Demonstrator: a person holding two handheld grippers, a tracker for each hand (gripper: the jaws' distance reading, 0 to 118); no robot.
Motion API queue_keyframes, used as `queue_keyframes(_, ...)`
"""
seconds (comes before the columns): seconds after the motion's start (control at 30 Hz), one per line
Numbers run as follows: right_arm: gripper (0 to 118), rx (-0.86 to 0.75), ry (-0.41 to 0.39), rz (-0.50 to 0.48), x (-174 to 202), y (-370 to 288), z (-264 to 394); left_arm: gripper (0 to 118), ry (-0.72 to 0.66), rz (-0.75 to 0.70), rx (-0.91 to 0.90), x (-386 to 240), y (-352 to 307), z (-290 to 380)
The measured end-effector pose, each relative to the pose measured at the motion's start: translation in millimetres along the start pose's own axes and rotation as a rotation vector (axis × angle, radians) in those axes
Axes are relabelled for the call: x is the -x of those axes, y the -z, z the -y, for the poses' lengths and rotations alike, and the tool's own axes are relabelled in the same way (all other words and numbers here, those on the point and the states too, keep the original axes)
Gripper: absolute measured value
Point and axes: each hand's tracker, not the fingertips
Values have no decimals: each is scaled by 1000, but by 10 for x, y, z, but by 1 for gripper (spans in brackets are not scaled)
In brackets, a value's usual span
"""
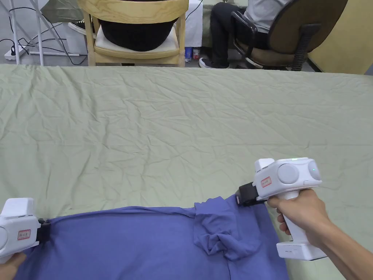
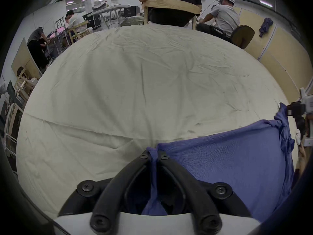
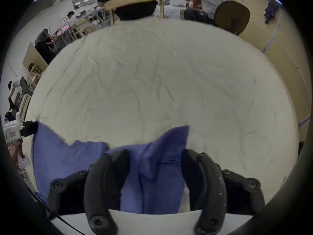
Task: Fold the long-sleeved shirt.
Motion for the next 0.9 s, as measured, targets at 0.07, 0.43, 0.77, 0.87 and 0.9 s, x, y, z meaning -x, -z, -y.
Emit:
queue_keyframes(0.07, 69, -14, 0, -19, -14, 107, 36, 5, -2, 1, -3, 21, 30, -2)
queue_keyframes(0.43, 13, -72, -65, -9, 159, -19, 105, 5, 17, -31, -21, -23, 30, -2)
queue_keyframes(0.77, 12, -258, -35, -82, 192, -932, 554, 5, 0, -4, -126, -44, -723, 127)
queue_keyframes(0.87, 12, -304, -59, -86, 248, -1204, 826, 5, -4, 5, -166, -58, -1040, 264)
queue_keyframes(0.9, 12, -316, -60, -90, 294, -1285, 923, 5, -12, 5, -185, -54, -1148, 317)
